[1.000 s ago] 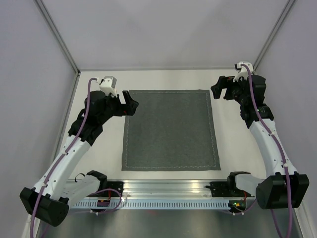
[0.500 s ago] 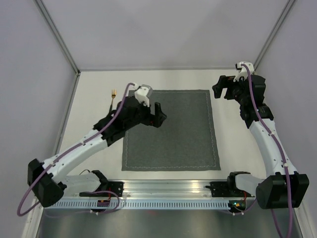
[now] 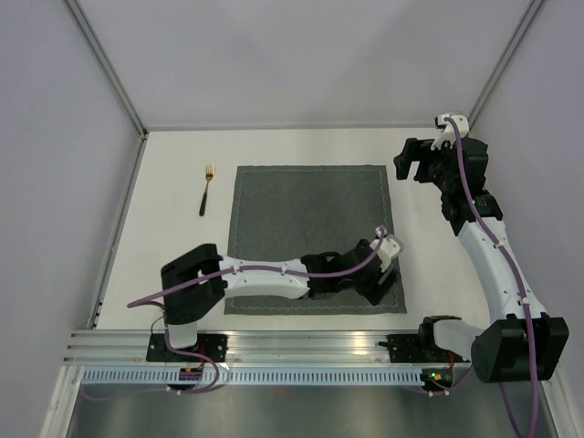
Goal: Fold the napkin, place the utensils inside, and roll it up
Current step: Fold the napkin
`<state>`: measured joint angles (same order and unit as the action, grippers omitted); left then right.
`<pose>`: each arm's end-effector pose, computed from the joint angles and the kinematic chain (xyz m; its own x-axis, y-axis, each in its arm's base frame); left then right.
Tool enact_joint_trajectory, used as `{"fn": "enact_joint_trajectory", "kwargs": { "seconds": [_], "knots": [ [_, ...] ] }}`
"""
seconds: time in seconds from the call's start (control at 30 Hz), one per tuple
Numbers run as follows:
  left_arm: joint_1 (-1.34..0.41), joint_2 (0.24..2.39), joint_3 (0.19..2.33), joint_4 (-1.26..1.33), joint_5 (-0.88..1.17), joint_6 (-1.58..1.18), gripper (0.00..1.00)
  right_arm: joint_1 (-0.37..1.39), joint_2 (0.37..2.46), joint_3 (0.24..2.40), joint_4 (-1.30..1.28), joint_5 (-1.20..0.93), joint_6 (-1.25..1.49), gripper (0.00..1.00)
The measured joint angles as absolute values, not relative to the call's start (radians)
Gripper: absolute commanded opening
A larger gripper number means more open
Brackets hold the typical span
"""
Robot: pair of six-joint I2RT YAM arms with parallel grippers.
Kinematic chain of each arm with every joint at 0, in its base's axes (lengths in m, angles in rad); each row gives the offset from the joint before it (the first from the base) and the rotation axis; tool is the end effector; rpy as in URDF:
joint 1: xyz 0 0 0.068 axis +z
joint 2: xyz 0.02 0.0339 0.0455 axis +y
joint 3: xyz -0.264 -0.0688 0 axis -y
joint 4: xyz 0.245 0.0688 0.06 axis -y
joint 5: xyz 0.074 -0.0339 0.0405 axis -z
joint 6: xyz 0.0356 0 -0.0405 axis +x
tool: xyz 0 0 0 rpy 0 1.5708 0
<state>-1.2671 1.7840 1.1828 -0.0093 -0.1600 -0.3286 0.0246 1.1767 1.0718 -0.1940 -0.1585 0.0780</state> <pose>0.1254 -0.3812 0.2199 -0.4537 0.3823 -0.8050 0.7994 0.5739 -0.1780 0.2727 0.0123 0.3591 -0.3071 0.0694 -0.9491 -0.1516 0.9810 0.1208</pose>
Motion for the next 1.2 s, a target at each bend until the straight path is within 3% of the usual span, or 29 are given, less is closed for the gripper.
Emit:
{"fn": "enact_joint_trajectory", "kwargs": {
  "seconds": [0.27,0.7,1.2],
  "knots": [
    [-1.377,1.99,1.373,0.045,-0.192,-0.244,0.68,0.025,1.177,1.072,-0.194,-0.159,0.078,0.98],
    [-1.409,2.056,1.339,0.17,-0.101,-0.161,0.43,0.025,1.178,1.071,-0.194,-0.159,0.078,0.98],
    [-1.416,2.105,1.285,0.273,-0.013,-0.149,0.36,0.025,1.185,1.069,-0.191,-0.157,0.078,0.98]
  ]
}}
